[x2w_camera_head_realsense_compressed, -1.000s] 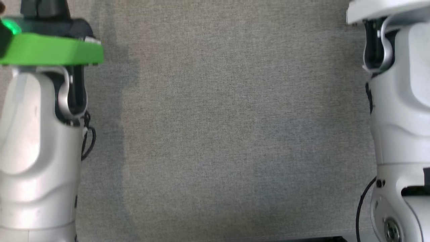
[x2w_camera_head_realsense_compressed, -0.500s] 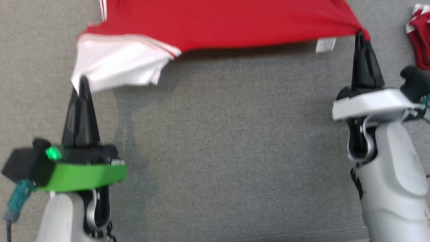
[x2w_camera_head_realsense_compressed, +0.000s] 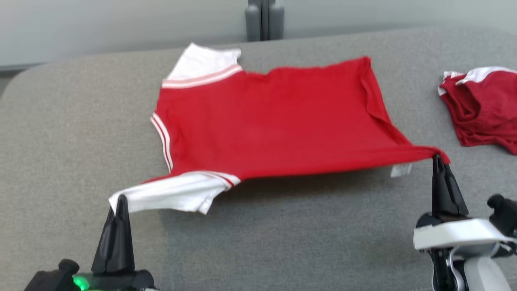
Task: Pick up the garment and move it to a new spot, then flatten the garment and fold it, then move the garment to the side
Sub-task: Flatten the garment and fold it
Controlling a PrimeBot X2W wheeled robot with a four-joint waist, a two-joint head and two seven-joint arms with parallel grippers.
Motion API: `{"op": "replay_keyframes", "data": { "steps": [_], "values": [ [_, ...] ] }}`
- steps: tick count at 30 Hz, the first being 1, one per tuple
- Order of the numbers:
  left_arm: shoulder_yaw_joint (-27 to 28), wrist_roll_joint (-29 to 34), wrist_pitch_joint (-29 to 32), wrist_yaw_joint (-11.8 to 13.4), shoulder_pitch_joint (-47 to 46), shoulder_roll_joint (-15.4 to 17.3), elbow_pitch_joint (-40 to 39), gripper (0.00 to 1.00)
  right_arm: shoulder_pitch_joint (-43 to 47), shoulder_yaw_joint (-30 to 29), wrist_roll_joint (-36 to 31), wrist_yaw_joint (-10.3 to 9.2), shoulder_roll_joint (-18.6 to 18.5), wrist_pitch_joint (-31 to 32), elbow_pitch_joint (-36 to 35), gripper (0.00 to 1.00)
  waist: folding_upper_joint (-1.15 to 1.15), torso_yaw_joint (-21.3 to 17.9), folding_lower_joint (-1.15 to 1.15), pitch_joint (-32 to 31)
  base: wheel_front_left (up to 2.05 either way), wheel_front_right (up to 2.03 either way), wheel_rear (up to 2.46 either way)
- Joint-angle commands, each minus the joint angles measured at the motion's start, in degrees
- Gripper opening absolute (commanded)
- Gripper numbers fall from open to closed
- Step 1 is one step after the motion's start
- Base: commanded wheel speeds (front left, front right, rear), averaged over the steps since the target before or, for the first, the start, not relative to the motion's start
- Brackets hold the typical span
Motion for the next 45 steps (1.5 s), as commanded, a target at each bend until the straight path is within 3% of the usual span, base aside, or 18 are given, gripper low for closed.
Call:
{"op": "replay_keyframes", "data": {
  "steps": [1,9,23,45],
  "values": [
    [0.2,-0.3,0.5,0.5,2.1,0.9,-1.2,0.0,2.3,-0.5,0.5,-0.09,-0.2,-0.2,-1.2,0.0,0.0,0.5,0.0,-5.2,0.0,0.0,0.0],
    [-1.0,-1.3,4.8,0.5,8.2,2.1,-2.3,0.0,8.7,0.3,0.4,-0.09,-0.2,-0.2,-1.6,0.0,0.0,-0.3,0.0,-6.5,0.0,0.0,0.0],
    [-4.0,-2.2,3.2,-1.7,2.2,0.4,11.9,0.0,3.5,3.5,3.1,-0.09,-0.2,-0.2,12.7,0.0,0.0,-0.5,0.0,-3.8,0.0,0.0,0.0],
    [-5.9,2.4,-1.8,-4.8,-30.7,0.9,35.9,0.0,-12.4,2.4,1.1,-0.09,-0.2,-0.2,17.3,0.0,0.0,-1.8,0.0,6.9,0.0,0.0,0.0]
  ]
}}
